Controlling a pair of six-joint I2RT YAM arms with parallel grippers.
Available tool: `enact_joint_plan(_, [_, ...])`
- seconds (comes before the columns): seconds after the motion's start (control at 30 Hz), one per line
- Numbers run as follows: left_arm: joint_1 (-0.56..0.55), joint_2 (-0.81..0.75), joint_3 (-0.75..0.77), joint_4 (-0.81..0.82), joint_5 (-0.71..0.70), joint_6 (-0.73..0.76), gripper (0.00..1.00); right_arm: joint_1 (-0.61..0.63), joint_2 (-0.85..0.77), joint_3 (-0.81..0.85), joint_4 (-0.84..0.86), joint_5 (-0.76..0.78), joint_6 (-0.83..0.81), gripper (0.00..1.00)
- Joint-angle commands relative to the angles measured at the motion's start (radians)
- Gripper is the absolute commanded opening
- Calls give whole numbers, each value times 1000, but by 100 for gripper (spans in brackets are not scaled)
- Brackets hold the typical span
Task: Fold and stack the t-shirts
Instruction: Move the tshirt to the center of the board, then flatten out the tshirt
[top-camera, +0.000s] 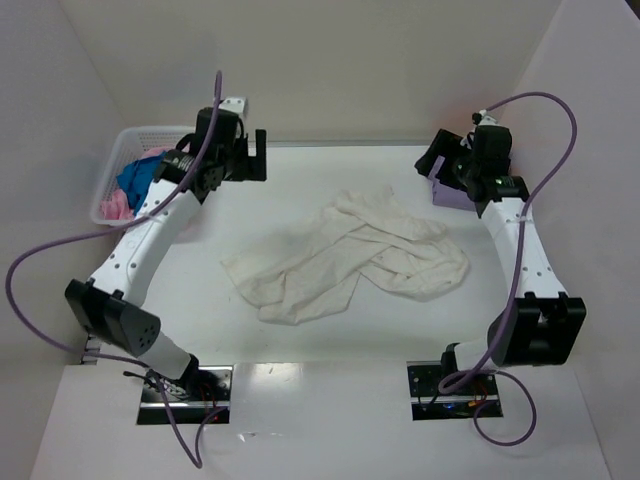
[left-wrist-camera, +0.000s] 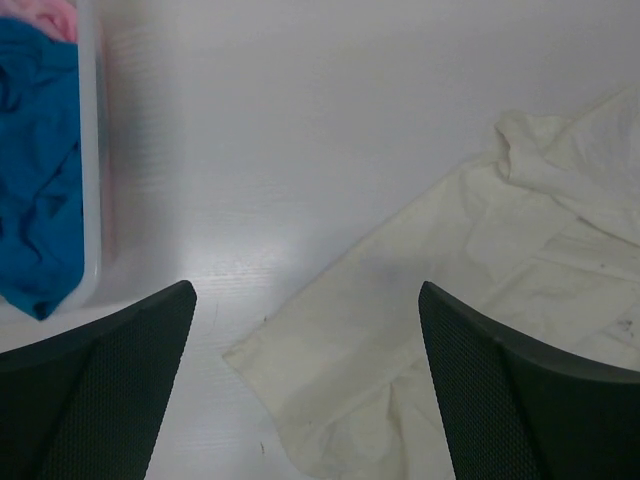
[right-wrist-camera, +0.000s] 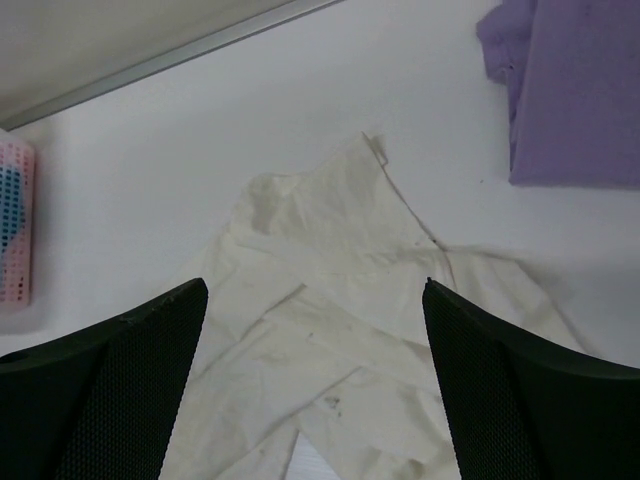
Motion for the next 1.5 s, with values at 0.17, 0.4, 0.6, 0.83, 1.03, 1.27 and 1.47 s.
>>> enact_joint_plan(0.17, [97, -217, -448, 160, 129, -160, 100, 33, 240, 113, 168, -126, -85, 93])
enact_joint_plan(0.4, [136, -245, -518, 181, 163, -160, 100, 96, 550, 353, 93, -99, -151, 96])
enact_joint_plan(0.6, [157, -254, -565, 191, 205, -160, 100, 105, 789, 553, 9, -99, -141, 96])
enact_joint_plan(0.83, [220, -265, -565, 191, 248, -129, 100, 128, 914, 643, -70, 30, -119, 91])
enact_joint_plan(1.03, [229, -254, -576, 200, 248, -119, 100, 151, 995, 708, -113, 75, -145, 81])
enact_joint_plan(1.27, [248, -266, -596, 189, 238, -119, 100, 171, 1035, 749, -143, 62, -145, 71])
enact_joint_plan(1.47, [257, -285, -623, 189, 238, -119, 100, 180, 1056, 759, -162, 71, -145, 54])
